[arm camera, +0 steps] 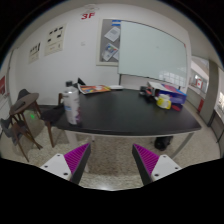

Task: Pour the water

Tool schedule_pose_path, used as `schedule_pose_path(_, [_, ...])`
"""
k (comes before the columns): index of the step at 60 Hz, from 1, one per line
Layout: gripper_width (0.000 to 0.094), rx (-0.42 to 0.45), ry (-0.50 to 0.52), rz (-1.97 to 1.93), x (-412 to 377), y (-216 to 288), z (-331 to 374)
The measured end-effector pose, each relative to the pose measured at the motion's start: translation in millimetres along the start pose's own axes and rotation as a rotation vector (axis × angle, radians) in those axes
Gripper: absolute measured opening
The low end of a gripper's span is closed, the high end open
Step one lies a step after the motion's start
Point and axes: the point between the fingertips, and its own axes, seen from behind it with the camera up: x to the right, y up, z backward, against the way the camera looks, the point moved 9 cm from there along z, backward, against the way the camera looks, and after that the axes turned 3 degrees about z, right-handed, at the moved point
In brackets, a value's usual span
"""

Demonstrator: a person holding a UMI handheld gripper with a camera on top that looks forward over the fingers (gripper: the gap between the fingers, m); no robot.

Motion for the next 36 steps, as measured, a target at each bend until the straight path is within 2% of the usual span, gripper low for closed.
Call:
schedule_pose_path(13, [0.0849, 0.101, 0.111, -0.020, -118.7, 49.2, -75.6])
schedule_pose_path(30, [0.0842, 0.236, 0.055, 0.004, -157.2, 115.9, -174.8])
schedule_pose_path(36, [0.0767, 0.252, 0.051, 0.009, -160.8, 122.4, -194.8])
